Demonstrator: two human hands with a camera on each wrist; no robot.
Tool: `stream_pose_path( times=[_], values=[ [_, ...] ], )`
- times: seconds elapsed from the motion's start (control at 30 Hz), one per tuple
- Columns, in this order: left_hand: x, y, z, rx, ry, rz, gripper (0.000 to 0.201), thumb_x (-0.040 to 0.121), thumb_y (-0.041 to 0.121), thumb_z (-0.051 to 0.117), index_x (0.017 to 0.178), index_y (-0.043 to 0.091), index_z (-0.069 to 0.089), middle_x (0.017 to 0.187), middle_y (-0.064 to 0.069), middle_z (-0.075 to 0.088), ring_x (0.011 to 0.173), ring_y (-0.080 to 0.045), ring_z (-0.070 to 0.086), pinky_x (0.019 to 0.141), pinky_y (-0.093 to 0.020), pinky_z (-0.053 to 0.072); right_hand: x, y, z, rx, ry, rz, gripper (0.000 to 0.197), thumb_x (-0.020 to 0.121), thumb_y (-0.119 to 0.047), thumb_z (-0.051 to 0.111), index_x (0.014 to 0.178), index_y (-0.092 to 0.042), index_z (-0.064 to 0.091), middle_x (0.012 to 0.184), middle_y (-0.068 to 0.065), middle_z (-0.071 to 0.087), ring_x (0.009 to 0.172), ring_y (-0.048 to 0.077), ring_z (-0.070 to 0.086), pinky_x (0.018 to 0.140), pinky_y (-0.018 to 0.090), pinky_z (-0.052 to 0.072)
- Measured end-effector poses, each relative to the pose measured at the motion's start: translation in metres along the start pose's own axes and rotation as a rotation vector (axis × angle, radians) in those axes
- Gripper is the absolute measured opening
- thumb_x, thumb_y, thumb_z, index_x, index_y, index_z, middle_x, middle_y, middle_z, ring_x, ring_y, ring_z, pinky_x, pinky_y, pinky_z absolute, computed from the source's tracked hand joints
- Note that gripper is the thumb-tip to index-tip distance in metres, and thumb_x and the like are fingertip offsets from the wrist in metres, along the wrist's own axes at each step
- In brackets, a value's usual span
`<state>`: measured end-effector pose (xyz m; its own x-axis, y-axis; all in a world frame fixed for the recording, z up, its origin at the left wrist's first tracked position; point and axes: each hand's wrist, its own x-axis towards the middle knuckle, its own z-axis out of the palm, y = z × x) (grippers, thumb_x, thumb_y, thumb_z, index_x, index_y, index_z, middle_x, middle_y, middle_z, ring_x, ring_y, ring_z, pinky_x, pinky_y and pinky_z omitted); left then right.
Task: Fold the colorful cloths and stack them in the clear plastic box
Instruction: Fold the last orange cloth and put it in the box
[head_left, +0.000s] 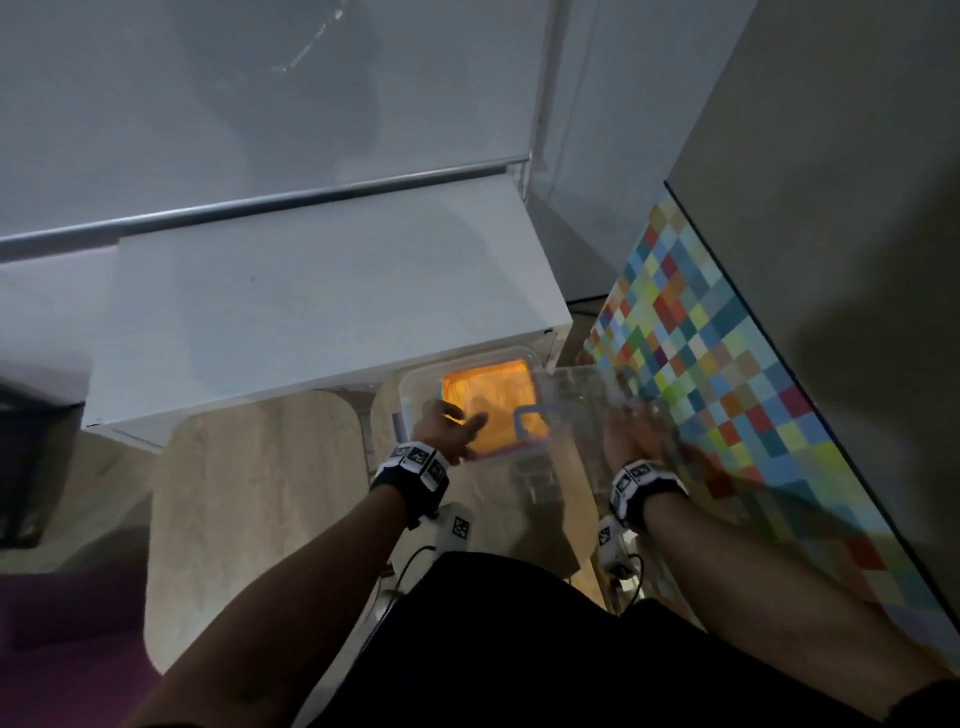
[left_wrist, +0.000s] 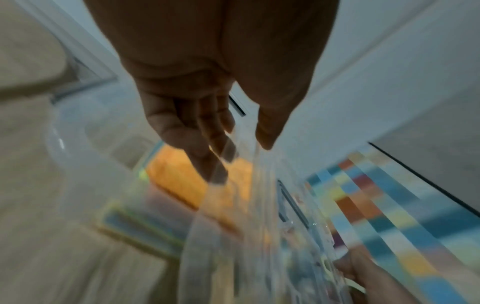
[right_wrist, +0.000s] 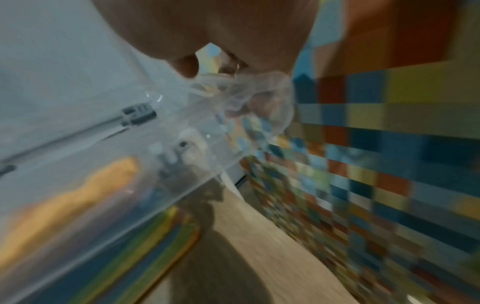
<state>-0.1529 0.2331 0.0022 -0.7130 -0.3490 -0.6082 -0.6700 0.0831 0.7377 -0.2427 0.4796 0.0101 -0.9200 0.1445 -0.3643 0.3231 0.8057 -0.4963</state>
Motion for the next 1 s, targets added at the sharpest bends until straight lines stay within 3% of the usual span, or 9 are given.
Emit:
stream_pose_path(
  times=[0.13, 0.23, 0.37, 0.5, 0.6, 0.67, 0.77, 0.9, 1.0],
  values=[
    [0.018, -0.010, -0.044, 0.084, 0.170, 0.004, 0.052, 0.075, 0.041, 0.077, 0.111, 0.015, 0.050, 0.079, 0.003, 0.067, 0.071, -0.019, 0.071, 0.065, -0.032, 0.055, -0.003, -0.049, 0.023, 0.236, -0.057, -0.105, 0.037, 0.096, -0.036, 0.050, 0.114, -0.005, 0.060, 0.108, 0.016, 0.065, 0.098, 0.029, 0.060, 0.073, 0.026, 0.037],
    [0.028, -0.019, -0.065, 0.132, 0.204, -0.025, 0.056, 0.074, 0.040, 0.077, 0.116, 0.012, 0.052, 0.079, 0.006, 0.067, 0.073, -0.019, 0.071, 0.071, -0.042, 0.059, -0.007, -0.064, 0.035, 0.223, -0.163, -0.122, 0.036, 0.096, -0.013, 0.045, 0.131, -0.004, 0.051, 0.128, 0.018, 0.057, 0.113, 0.032, 0.055, 0.083, 0.029, 0.040],
    [0.029, -0.024, -0.076, 0.245, 0.217, -0.047, 0.052, 0.079, 0.040, 0.074, 0.119, 0.013, 0.055, 0.077, 0.009, 0.067, 0.068, -0.015, 0.070, 0.073, -0.030, 0.057, -0.012, -0.073, 0.044, 0.205, -0.215, -0.139, 0.046, 0.100, -0.010, 0.036, 0.146, -0.010, 0.038, 0.148, 0.012, 0.042, 0.131, 0.032, 0.045, 0.099, 0.031, 0.039],
    [0.030, -0.022, -0.074, 0.317, 0.271, -0.049, 0.051, 0.076, 0.043, 0.075, 0.117, 0.016, 0.058, 0.095, 0.000, 0.073, 0.088, -0.017, 0.069, 0.088, -0.033, 0.053, -0.010, -0.069, 0.048, 0.201, -0.217, -0.142, 0.047, 0.101, -0.009, 0.036, 0.147, -0.013, 0.038, 0.146, 0.011, 0.045, 0.127, 0.031, 0.049, 0.090, 0.023, 0.039],
    [0.030, -0.027, -0.072, 0.349, 0.291, -0.069, 0.047, 0.076, 0.042, 0.075, 0.112, 0.017, 0.060, 0.097, -0.003, 0.072, 0.094, -0.021, 0.067, 0.089, -0.035, 0.053, -0.008, -0.066, 0.047, 0.195, -0.239, -0.146, 0.047, 0.100, -0.010, 0.040, 0.147, -0.015, 0.039, 0.136, 0.019, 0.054, 0.117, 0.035, 0.056, 0.091, 0.036, 0.050],
    [0.030, -0.034, -0.070, 0.353, 0.288, -0.084, 0.039, 0.075, 0.046, 0.073, 0.101, 0.020, 0.060, 0.088, -0.003, 0.073, 0.084, -0.020, 0.069, 0.085, -0.034, 0.055, -0.004, -0.062, 0.050, 0.187, -0.239, -0.168, 0.048, 0.100, -0.012, 0.042, 0.147, -0.021, 0.039, 0.121, 0.024, 0.061, 0.092, 0.033, 0.064, 0.072, 0.031, 0.056],
    [0.035, -0.041, -0.067, 0.325, 0.298, -0.099, 0.044, 0.072, 0.051, 0.073, 0.102, 0.021, 0.060, 0.101, -0.005, 0.069, 0.089, -0.025, 0.069, 0.087, -0.040, 0.055, 0.005, -0.058, 0.052, 0.147, -0.238, -0.202, 0.050, 0.099, -0.014, 0.043, 0.146, -0.028, 0.039, 0.096, 0.015, 0.064, 0.057, 0.016, 0.051, 0.042, 0.010, 0.039],
    [0.040, -0.037, -0.072, 0.242, 0.323, -0.185, 0.080, 0.072, 0.046, 0.078, 0.136, 0.015, 0.043, 0.135, -0.012, 0.050, 0.091, -0.024, 0.065, 0.081, -0.032, 0.047, 0.016, -0.061, 0.046, 0.052, -0.309, -0.176, 0.046, 0.097, -0.020, 0.045, 0.143, -0.019, 0.045, 0.144, 0.015, 0.048, 0.108, 0.025, 0.060, 0.084, 0.027, 0.049],
    [0.043, -0.037, -0.076, 0.158, 0.202, -0.297, 0.102, 0.068, 0.056, 0.077, 0.148, 0.017, 0.027, 0.140, -0.014, 0.050, 0.106, -0.027, 0.060, 0.091, -0.040, 0.045, 0.022, -0.061, 0.047, 0.060, -0.328, -0.125, 0.044, 0.096, -0.020, 0.049, 0.140, -0.017, 0.047, 0.143, 0.012, 0.048, 0.123, 0.029, 0.053, 0.085, 0.027, 0.046]
  ],
)
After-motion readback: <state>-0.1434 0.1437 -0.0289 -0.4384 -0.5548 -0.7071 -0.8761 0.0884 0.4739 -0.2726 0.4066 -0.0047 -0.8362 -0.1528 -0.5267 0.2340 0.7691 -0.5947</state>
